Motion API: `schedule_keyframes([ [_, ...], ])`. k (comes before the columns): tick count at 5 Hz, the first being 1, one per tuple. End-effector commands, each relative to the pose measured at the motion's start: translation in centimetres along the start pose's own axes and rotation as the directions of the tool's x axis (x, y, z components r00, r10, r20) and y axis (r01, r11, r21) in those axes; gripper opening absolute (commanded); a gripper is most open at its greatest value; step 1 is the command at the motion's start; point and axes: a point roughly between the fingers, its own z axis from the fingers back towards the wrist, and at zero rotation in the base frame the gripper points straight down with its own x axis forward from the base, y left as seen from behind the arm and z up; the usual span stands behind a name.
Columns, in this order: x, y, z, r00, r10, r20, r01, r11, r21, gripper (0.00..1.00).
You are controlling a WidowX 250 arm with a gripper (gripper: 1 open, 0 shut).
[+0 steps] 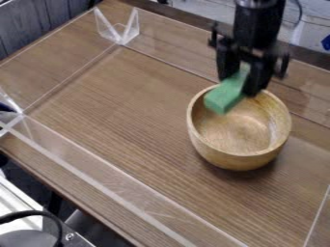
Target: Remove the green block from inside the brown bowl and put it on the table
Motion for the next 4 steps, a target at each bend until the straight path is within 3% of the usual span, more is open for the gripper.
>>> schedule_keyframes([
  [1, 1.0, 1.9, 5.0, 0.991, 0.035, 0.132, -0.037, 0.999, 0.017, 0.00],
  [2, 0.8, 4.5, 7.0, 0.984, 0.082, 0.161, -0.086, 0.996, 0.020, 0.00],
  [3, 0.5, 8.4, 7.8, 0.977, 0.135, 0.167, -0.142, 0.989, 0.030, 0.00],
  [4, 0.1, 10.9, 6.2, 0.976, 0.166, 0.138, -0.173, 0.984, 0.043, 0.00],
])
